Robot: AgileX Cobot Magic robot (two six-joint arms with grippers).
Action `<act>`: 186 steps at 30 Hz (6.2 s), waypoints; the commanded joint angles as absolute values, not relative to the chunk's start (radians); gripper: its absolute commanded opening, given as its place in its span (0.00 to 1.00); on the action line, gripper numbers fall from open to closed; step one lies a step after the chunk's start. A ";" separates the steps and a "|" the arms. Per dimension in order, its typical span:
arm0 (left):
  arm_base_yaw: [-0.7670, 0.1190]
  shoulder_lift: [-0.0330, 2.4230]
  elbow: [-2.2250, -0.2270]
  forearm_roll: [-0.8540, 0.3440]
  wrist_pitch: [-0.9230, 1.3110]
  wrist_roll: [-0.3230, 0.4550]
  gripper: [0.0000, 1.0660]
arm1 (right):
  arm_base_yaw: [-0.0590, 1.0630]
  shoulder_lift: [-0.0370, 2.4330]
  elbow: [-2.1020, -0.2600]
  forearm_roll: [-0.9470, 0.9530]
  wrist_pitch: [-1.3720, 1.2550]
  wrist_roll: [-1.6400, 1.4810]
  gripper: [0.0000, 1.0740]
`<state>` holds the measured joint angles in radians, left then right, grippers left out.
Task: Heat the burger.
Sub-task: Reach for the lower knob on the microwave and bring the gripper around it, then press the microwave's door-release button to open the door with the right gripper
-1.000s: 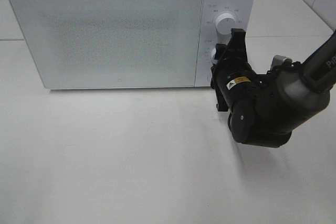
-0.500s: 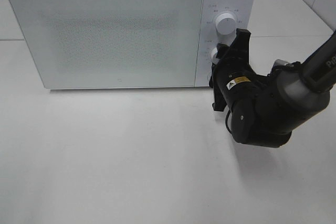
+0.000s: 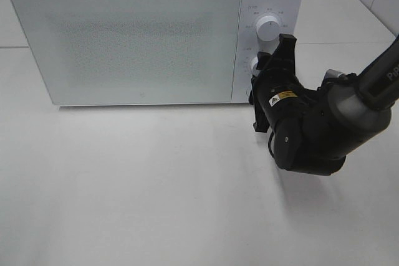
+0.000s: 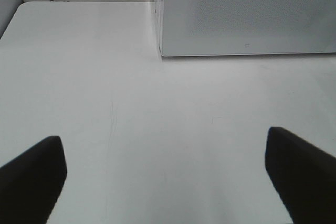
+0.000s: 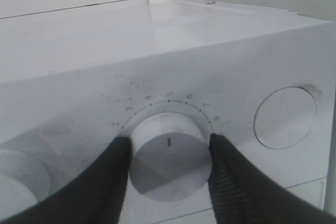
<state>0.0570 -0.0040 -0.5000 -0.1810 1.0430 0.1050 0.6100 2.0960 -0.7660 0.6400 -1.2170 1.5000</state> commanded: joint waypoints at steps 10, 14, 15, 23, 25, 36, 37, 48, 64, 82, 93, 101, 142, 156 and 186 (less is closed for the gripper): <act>0.050 -0.027 -0.497 -0.185 1.035 0.099 0.91 | 0.617 2.083 -0.782 0.643 -1.354 1.407 0.48; 0.050 -0.027 -0.497 -0.185 1.035 0.099 0.91 | 0.617 2.083 -0.782 0.667 -1.353 1.393 0.61; 0.050 -0.027 -0.497 -0.185 1.035 0.099 0.91 | 0.617 2.083 -0.782 0.666 -1.348 1.393 0.70; 0.050 -0.027 -0.497 -0.185 1.035 0.099 0.91 | 0.619 2.083 -0.780 0.597 -1.292 1.368 0.75; 0.050 -0.027 -0.497 -0.185 1.035 0.099 0.91 | 0.619 2.077 -0.778 0.574 -1.287 1.356 0.73; 0.050 -0.027 -0.497 -0.185 1.035 0.099 0.91 | 0.619 1.968 -0.633 0.481 -1.172 1.317 0.71; 0.050 -0.027 -0.497 -0.185 1.035 0.099 0.91 | 0.619 1.956 -0.618 0.472 -1.158 1.312 0.71; 0.050 -0.027 -0.497 -0.185 1.035 0.099 0.91 | 0.617 1.714 -0.502 0.448 -0.838 0.968 0.71; 0.050 -0.027 -0.497 -0.185 1.035 0.099 0.91 | 0.616 1.468 -0.585 0.450 -0.065 -0.019 0.71; 0.050 -0.027 -0.497 -0.185 1.035 0.099 0.91 | 0.616 1.295 -0.727 0.196 0.464 -0.076 0.71; 0.050 -0.027 -0.497 -0.185 1.035 0.099 0.91 | 0.616 1.029 -0.727 0.000 0.670 0.062 0.71; 0.050 -0.027 -0.497 -0.186 1.035 0.099 0.91 | 0.537 0.849 -0.721 0.030 0.793 0.062 0.71; 0.050 -0.026 -0.497 -0.183 1.035 0.099 0.91 | 0.186 -0.031 -0.505 -0.092 1.036 0.058 0.71; 0.050 -0.026 -0.497 -0.182 1.036 0.099 0.91 | 0.186 -0.030 -0.513 -0.092 1.030 0.059 0.71; 0.050 -0.026 -0.497 -0.182 1.036 0.099 0.91 | 0.186 0.635 -0.479 -0.091 0.207 0.062 0.71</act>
